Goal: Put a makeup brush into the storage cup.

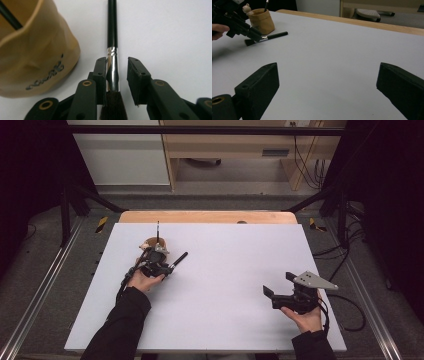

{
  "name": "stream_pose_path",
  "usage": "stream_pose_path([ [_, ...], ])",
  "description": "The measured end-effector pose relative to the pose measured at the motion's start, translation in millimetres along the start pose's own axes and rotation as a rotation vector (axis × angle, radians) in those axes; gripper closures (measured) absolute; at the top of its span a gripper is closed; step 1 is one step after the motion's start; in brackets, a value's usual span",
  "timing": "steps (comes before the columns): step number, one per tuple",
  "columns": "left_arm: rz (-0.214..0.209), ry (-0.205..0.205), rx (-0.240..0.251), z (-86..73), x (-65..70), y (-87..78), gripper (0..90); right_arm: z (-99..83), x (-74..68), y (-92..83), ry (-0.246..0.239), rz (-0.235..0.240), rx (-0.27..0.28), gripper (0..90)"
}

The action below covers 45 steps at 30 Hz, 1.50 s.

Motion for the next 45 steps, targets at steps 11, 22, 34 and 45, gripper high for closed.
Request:
stream_pose_path([
  [11,0.05,0.009,-0.06,13.3,0.3,11.1,65.1,0.2,0.3,-0.7,0.0,0.002,0.001,5.1],
  [22,0.043,0.005,-0.12,9.0,-0.2,15.1,71.4,0.7,0.2,-0.9,0.0,0.003,0.003,5.1],
  [34,0.032,-0.016,-0.16,7.7,0.5,13.8,76.2,0.7,-0.5,-0.1,-0.001,0.002,0.0,5.1],
  [45,0.035,-0.007,-0.163,8.2,0.9,13.6,77.4,0.8,-1.6,0.5,-0.005,0.007,-0.001,5.1],
])
Point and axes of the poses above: each handheld gripper's, and its own axes: y roughly forward along the jaws, z roughly out of its top, x roughly to its right, the point moved 8 cm from there along y, roughly forward along the jaws, and after that the axes turned 15 degrees about -y, right-handed, at the moved point
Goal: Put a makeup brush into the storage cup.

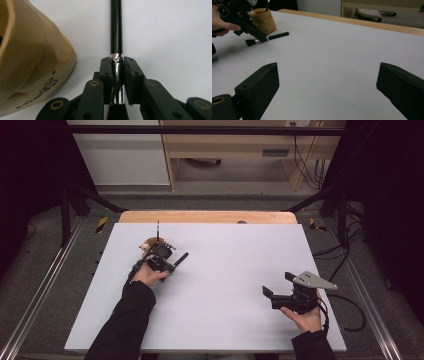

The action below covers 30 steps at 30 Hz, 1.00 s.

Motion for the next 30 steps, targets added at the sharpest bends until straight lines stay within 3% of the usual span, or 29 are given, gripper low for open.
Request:
stream_pose_path([
  [14,-0.016,0.027,0.051,1.5,2.7,-17.7,77.7,0.5,-0.2,-0.1,0.0,-0.001,0.0,5.2],
  [30,-0.103,0.118,0.144,-7.9,31.5,-50.5,77.7,-0.1,-2.1,2.0,-0.013,-0.001,-0.012,5.3],
])
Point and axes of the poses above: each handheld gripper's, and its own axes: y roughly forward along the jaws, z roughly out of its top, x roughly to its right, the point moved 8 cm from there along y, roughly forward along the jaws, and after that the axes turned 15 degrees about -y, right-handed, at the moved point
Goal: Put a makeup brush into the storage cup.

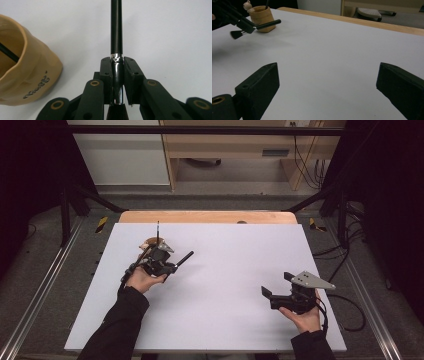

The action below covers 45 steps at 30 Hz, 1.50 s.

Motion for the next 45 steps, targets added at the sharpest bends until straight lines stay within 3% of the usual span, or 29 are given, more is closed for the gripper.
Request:
stream_pose_path([
  [17,-0.117,0.086,0.082,-22.7,38.5,-28.8,77.7,0.2,-7.3,6.4,-0.027,0.01,-0.025,5.3],
  [28,-0.146,0.165,0.056,-31.3,57.9,-35.8,77.7,7.7,-24.1,10.9,-0.085,0.047,-0.038,5.4],
  [40,-0.17,0.236,0.031,-30.3,74.0,-42.0,77.6,18.2,-35.7,19.0,-0.141,0.07,-0.066,5.8],
  [45,-0.19,0.25,0.029,-30.5,81.1,-45.6,77.6,30.3,-41.8,21.9,-0.199,0.082,-0.089,6.0],
])
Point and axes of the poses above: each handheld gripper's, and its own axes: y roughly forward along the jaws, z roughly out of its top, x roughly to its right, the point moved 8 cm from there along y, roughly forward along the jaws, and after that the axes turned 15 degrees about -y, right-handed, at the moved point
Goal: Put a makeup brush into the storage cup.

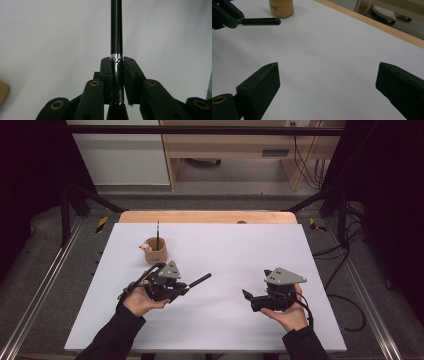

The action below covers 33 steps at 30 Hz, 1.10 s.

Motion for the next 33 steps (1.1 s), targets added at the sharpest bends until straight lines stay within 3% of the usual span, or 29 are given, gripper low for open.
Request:
stream_pose_path([
  [11,-0.009,0.032,-0.026,0.7,9.0,1.2,77.6,24.1,-13.5,8.5,-0.116,0.041,-0.052,6.4],
  [21,-0.021,0.055,-0.036,5.1,17.1,-1.4,77.6,39.5,-33.8,14.9,-0.245,0.119,-0.094,7.3],
  [33,-0.04,0.086,-0.067,9.0,24.9,2.5,77.6,43.3,-43.2,20.1,-0.321,0.146,-0.141,8.0],
])
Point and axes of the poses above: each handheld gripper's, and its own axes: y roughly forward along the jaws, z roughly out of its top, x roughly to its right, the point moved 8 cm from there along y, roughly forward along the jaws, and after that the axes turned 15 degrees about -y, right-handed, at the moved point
